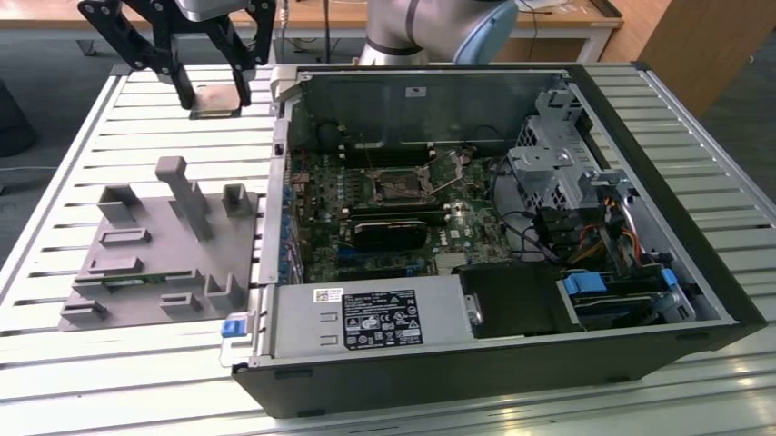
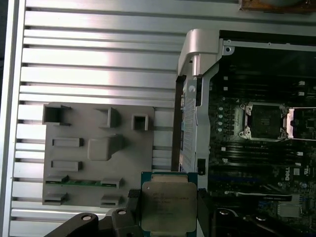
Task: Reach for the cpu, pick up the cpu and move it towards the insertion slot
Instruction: 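Pick up the cpu and move it towards the insertion slot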
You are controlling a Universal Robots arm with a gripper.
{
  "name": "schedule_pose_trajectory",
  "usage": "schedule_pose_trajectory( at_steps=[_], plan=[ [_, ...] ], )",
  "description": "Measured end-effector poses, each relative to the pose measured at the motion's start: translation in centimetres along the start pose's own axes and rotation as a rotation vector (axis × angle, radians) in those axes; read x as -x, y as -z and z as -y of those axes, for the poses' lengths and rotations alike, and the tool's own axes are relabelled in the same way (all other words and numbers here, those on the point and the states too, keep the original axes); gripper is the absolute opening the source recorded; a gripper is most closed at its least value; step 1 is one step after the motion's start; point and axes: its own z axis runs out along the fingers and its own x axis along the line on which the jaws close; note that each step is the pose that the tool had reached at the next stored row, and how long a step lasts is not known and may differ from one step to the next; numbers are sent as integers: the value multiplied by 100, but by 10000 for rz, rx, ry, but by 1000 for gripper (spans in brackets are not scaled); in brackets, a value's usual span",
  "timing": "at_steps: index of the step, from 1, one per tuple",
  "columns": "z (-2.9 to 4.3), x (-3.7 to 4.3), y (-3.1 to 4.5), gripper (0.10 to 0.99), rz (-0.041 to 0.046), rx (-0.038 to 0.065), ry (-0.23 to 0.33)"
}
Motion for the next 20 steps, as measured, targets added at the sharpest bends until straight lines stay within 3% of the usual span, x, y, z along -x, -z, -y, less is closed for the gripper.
schedule_pose_trajectory(
  at_steps=[14, 20],
  plan=[
    [6, 179, -1, 541, 1, 0, 0],
    [-3, 302, -2, 541, 0, 0, 0]
  ],
)
